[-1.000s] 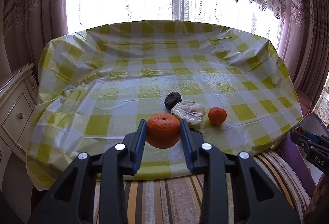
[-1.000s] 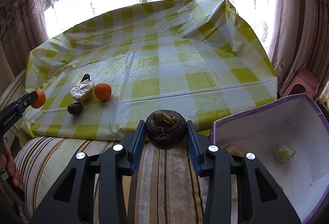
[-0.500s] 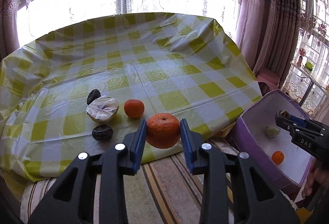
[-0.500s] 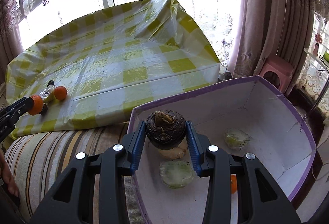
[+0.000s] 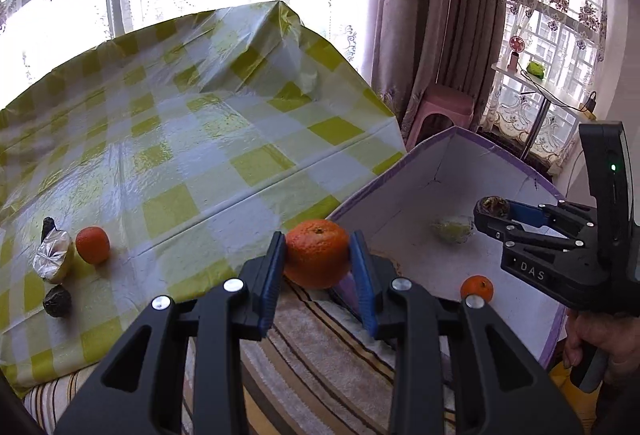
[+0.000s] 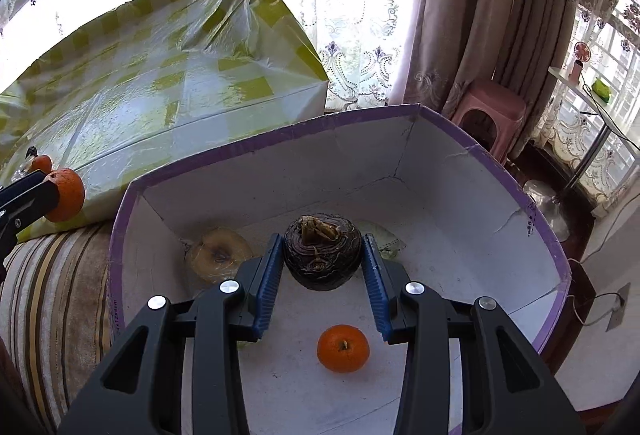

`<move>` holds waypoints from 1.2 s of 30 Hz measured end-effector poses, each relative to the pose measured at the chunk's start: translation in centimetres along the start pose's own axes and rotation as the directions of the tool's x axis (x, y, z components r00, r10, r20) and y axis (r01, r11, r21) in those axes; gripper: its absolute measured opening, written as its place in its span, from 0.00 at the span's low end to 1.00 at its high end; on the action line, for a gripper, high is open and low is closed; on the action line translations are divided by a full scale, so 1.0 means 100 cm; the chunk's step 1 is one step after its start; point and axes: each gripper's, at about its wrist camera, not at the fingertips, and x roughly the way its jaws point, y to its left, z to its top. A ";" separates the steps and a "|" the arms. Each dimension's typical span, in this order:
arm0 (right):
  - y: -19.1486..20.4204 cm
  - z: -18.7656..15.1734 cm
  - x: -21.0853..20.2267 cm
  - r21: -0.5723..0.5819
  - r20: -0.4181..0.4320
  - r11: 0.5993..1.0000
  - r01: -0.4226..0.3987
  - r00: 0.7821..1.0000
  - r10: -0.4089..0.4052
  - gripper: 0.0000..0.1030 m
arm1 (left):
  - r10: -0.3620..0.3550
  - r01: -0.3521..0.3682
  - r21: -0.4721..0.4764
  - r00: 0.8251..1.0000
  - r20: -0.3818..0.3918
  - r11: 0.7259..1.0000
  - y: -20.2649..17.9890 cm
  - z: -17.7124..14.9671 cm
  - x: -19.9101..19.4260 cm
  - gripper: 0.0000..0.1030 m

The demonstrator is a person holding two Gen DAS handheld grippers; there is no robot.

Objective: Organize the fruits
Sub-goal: 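Carry the tangerine in left tool and dark brown fruit in right tool over the box, then open both tools to drop the tangerine and dark brown fruit into the box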

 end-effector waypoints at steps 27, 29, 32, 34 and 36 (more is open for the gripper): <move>-0.018 0.000 0.037 0.002 -0.124 0.998 0.069 0.990 -0.068 0.46 | -0.136 0.186 0.159 0.950 -0.281 0.970 -0.082 0.000 0.113 0.33; -0.019 0.000 0.037 0.010 -0.123 0.997 0.070 0.990 -0.068 0.51 | -0.134 0.181 0.150 0.950 -0.281 0.972 -0.080 0.000 0.114 0.34; -0.021 0.000 0.036 0.015 -0.118 0.998 0.069 0.991 -0.066 0.54 | -0.139 0.180 0.127 0.951 -0.277 0.976 -0.075 0.000 0.113 0.38; -0.021 0.000 0.035 0.017 -0.115 0.997 0.071 0.991 -0.069 0.56 | -0.140 0.179 0.124 0.952 -0.271 0.976 -0.074 0.001 0.112 0.38; -0.023 0.000 0.034 0.025 -0.113 0.997 0.071 0.991 -0.068 0.57 | -0.139 0.176 0.124 0.955 -0.263 0.977 -0.073 0.001 0.111 0.40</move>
